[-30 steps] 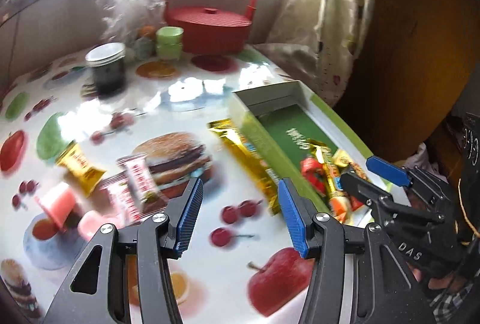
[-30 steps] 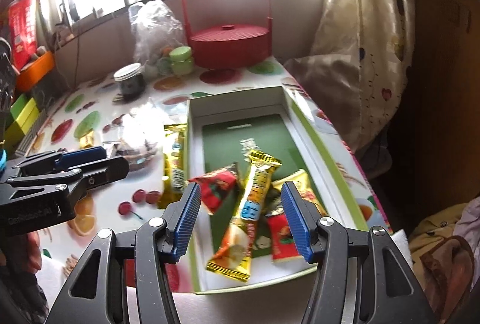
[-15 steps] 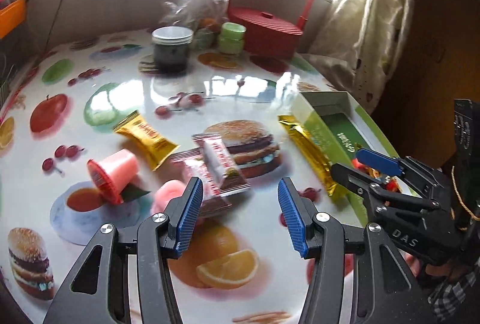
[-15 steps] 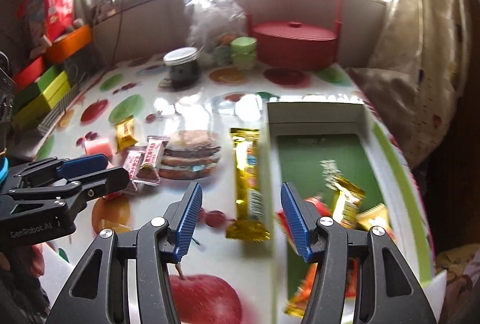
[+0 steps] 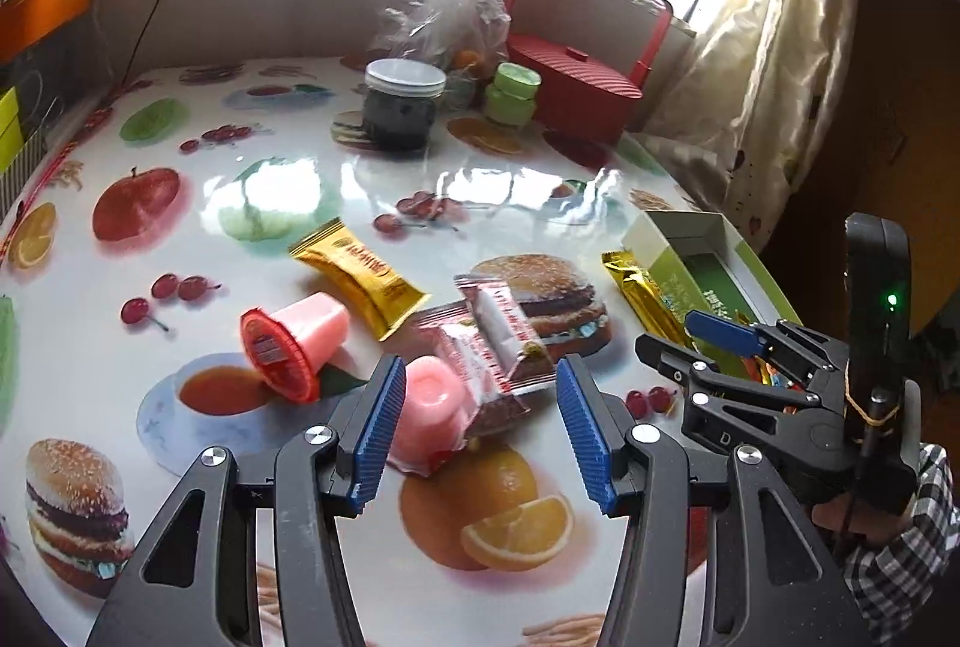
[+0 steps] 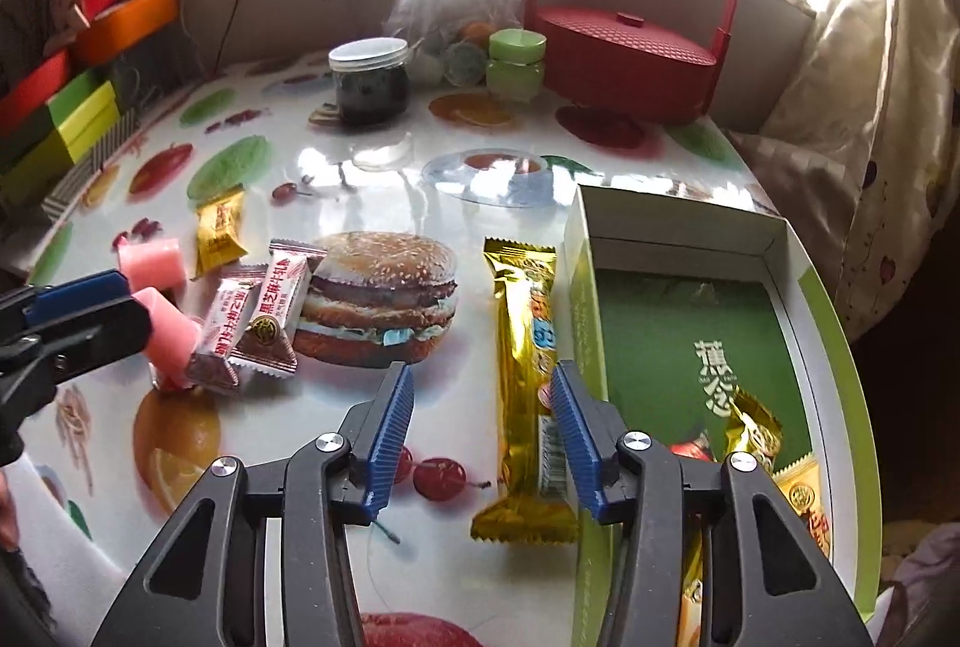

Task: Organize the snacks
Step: 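Move both open tools back to the pile, right tool toward a gold bar, then grasp a pink jelly cup with the left tool while the right grasps the gold bar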

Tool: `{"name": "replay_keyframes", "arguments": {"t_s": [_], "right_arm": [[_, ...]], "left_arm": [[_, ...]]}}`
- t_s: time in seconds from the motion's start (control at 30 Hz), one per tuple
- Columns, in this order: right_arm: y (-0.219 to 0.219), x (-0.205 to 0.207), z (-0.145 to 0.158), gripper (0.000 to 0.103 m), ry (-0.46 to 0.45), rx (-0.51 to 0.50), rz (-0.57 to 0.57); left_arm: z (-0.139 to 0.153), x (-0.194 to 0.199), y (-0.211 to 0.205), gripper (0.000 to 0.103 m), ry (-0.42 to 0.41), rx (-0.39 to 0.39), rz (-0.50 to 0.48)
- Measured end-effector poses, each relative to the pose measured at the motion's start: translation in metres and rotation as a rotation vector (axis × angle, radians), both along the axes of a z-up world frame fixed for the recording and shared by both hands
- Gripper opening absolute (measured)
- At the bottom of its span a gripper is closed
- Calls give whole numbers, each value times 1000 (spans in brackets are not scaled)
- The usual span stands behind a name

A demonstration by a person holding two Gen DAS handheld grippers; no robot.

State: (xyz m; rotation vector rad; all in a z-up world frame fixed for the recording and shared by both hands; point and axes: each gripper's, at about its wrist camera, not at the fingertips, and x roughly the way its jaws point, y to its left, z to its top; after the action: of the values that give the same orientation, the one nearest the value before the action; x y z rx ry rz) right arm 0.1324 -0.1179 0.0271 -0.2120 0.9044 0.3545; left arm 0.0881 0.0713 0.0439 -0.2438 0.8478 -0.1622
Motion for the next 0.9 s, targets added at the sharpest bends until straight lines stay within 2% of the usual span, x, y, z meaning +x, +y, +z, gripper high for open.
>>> {"name": "replay_keyframes", "arguments": {"t_s": [0.23,0.4,0.63,0.77,0.9], "right_arm": [[6,4,-10,47,65,46,24],[0,2,4,47,12,89,10],[10,18,-7,47,37,26,-3],[13,24,-13,47,74,63,7],[18,20,-11,47,74,88,50]], "left_arm": [[-10,0,7,53,26,-9,10],[-16,2,8,53,41,-7,20],[-24,4,9,53,62,-14,22],[-27,4,12,53,67,-22,29],[-29,5,14,53,73,-21,34]]}}
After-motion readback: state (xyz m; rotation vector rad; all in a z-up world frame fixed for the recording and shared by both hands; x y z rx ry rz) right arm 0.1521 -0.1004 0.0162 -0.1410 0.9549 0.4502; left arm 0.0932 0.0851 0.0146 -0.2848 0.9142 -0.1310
